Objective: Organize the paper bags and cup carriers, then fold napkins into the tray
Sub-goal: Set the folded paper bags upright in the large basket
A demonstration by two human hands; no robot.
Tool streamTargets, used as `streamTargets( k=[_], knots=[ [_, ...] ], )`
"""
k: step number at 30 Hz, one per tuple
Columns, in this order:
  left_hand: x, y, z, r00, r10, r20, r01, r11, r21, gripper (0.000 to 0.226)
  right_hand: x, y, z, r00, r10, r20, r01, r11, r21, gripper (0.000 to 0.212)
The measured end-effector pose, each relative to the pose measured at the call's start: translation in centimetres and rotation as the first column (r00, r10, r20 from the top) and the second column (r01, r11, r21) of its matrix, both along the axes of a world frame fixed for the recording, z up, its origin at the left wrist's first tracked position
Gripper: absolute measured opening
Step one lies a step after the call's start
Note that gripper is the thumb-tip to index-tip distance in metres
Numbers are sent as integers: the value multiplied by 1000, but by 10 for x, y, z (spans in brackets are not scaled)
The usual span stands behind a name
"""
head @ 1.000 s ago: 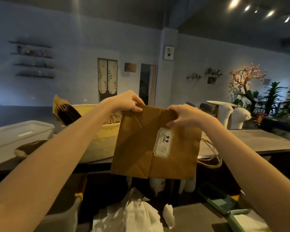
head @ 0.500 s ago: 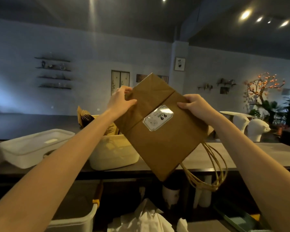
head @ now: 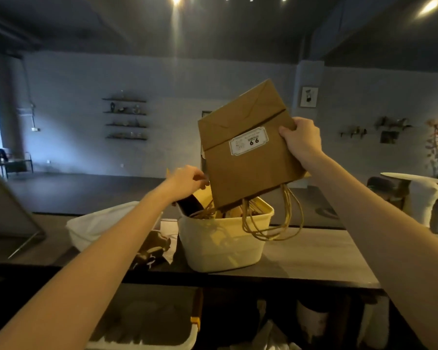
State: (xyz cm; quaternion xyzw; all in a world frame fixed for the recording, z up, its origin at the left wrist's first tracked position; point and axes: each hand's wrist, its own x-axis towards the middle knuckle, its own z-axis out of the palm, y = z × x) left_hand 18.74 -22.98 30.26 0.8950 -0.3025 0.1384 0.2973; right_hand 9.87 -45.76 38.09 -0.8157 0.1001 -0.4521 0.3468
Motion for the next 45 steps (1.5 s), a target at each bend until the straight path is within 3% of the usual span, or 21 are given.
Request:
streamTargets(
  k=[3,6,14,17,19,22,25,27,29,30,32,36,39,41,45],
  knots=[
    [11,0,-7,999,30,-32,-24,985,171,32,18,11,7,999,-44,-19,44,999,-32,18],
    [22,0,-15,997,61,-50,-47,968,248,36,33,21,6,993,-112,-38,108,990,-94,26],
    [44,1,-26,960,279,-38,-279,960,10,23,66,56,-15,954,-298,-28,253,853,-457,26],
    [46,6,-24,906,423,20,-423,902,91,51,81,77,-21,941,-335,-43,242,757,-607,25],
    [50,11,-21,879,456,-137,-449,890,78,74,90,92,-26,938,-337,-78,202,716,-668,20],
    [62,18,-19,856,358,-374,-421,901,-102,84,102,113,-39,903,-334,-271,69,734,-675,18],
    [66,23,-20,825,216,-522,-366,908,-203,79,107,124,-46,755,-288,-590,-164,787,-595,25],
    [67,26,-24,815,161,-556,-344,908,-241,70,102,124,-40,547,-178,-818,-319,859,-400,25],
    [67,26,-27,828,148,-540,-337,902,-271,62,92,124,-35,353,-76,-932,-371,903,-214,26],
    [69,26,-28,833,155,-531,-342,899,-274,59,88,123,-36,324,-69,-943,-391,898,-200,29],
    [70,24,-30,840,166,-516,-349,895,-279,56,84,121,-44,378,-82,-922,-432,866,-254,33],
    [70,21,-32,826,123,-550,-351,876,-330,55,81,112,-63,589,16,-808,-446,841,-308,27],
    [68,20,-34,782,37,-623,-303,895,-328,35,72,108,-73,764,23,-645,-387,816,-430,28],
    [67,20,-33,763,16,-646,-289,902,-320,28,66,111,-84,784,-19,-620,-367,791,-489,27],
    [64,23,-30,788,29,-615,-266,917,-297,23,64,118,-93,736,-58,-674,-419,744,-521,26]
  ],
)
